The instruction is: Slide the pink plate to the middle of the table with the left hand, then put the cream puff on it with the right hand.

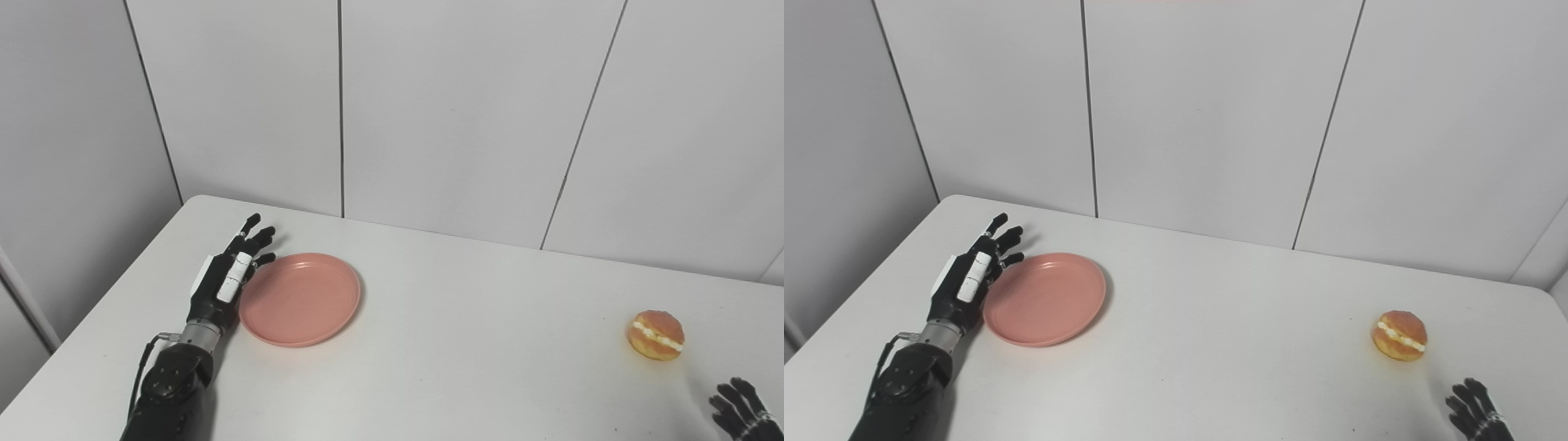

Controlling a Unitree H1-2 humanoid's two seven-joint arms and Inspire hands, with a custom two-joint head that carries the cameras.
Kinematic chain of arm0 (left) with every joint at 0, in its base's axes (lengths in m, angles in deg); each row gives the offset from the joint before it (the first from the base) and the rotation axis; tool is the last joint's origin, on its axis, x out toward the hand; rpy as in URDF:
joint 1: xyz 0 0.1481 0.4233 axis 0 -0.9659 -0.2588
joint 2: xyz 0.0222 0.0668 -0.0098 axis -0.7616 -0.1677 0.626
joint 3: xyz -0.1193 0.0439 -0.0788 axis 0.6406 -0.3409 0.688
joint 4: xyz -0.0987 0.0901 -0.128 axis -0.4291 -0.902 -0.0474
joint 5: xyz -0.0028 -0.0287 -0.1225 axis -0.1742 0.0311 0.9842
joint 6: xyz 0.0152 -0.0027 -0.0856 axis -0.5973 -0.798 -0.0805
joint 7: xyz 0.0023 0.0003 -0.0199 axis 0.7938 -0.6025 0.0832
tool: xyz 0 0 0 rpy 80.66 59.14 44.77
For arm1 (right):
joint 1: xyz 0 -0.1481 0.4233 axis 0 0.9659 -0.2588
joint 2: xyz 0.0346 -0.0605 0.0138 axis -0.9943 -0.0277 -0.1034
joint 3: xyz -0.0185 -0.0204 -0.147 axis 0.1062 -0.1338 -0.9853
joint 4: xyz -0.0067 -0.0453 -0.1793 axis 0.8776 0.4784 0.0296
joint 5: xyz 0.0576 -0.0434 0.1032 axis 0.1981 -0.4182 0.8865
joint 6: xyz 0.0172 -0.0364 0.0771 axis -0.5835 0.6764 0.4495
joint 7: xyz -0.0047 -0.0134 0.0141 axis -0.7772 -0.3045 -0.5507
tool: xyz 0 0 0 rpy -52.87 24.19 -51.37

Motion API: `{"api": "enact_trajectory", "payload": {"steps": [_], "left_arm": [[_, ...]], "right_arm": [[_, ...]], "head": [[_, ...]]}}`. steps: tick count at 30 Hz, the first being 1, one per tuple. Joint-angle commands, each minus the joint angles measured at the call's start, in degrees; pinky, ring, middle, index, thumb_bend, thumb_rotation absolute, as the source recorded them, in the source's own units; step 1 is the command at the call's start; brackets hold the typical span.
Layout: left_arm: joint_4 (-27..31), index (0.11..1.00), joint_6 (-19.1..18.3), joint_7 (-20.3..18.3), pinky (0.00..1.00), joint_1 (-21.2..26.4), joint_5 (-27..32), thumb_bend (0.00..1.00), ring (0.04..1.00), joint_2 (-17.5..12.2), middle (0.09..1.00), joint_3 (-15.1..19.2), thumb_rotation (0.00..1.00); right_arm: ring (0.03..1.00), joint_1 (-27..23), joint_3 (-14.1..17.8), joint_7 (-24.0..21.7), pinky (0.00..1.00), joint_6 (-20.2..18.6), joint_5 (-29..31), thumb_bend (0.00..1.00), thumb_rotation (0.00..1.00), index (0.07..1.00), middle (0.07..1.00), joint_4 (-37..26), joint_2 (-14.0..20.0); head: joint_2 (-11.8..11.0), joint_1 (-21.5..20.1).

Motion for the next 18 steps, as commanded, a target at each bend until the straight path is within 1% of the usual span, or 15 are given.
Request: {"api": "enact_trajectory", "payload": {"steps": [1,6,12,18], "left_arm": [[-1.5,0.923,0.0,0.4,0.85,-3.2,-0.5,1.0,0.925,3.0,0.882,-1.5,0.83],[-0.9,0.923,0.1,0.5,0.83,-3.0,-0.6,1.0,0.918,3.4,0.877,-2.4,0.83],[-0.8,0.935,0.8,-0.3,0.84,-2.5,-0.3,0.99,0.941,4.1,0.893,-3.3,0.83],[-1.2,0.924,0.9,0.6,0.83,-1.7,-1.0,1.0,0.929,5.3,0.89,-4.1,0.84]], "right_arm": [[0.903,2.8,-1.5,0.3,0.92,-0.1,0.4,0.89,0.86,0.928,0.919,2.1,-2.4],[0.902,2.9,-1.6,0.5,0.92,-0.2,-0.1,0.88,0.86,0.93,0.92,1.8,-2.4],[0.902,2.9,-1.8,0.6,0.91,-0.3,-0.2,0.87,0.86,0.931,0.922,1.6,-2.4],[0.905,2.8,-1.9,0.4,0.91,0.2,-0.3,0.85,0.86,0.938,0.925,1.7,-2.4]], "head": [[0.1,0.0],[0.1,-0.1],[0.1,-0.2],[0.1,-0.4]]}}
